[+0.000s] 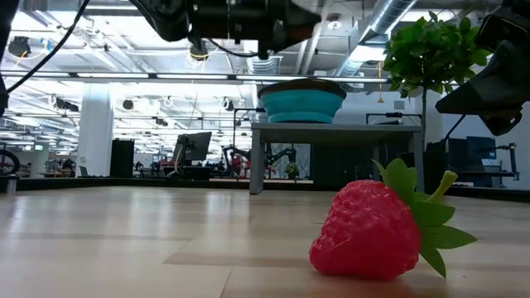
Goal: Pick & Place Fruit
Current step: Put the kiwi into the strainer bowl
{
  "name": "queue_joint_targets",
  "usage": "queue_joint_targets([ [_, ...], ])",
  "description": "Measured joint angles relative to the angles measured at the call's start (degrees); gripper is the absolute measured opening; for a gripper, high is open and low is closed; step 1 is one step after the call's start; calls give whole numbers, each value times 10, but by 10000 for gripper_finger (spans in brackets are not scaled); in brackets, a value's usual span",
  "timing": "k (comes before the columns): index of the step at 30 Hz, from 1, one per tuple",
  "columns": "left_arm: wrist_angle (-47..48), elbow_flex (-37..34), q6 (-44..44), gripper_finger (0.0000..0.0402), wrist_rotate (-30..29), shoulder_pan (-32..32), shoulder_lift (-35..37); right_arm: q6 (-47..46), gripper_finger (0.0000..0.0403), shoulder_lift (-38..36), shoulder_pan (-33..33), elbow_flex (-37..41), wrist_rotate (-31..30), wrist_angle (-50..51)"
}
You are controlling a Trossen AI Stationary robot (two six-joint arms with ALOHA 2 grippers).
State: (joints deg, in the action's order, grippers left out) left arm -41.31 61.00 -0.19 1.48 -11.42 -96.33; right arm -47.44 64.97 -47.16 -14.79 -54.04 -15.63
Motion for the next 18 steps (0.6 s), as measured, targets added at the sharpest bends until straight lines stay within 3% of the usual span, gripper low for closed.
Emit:
queue_joint_targets([
  [9,-1,54,0,221,0,-86,-26,0,0,0,0,0,0,3],
  [18,2,124,-1,221,1,-92,-101,-2,0,0,0,0,0,5],
])
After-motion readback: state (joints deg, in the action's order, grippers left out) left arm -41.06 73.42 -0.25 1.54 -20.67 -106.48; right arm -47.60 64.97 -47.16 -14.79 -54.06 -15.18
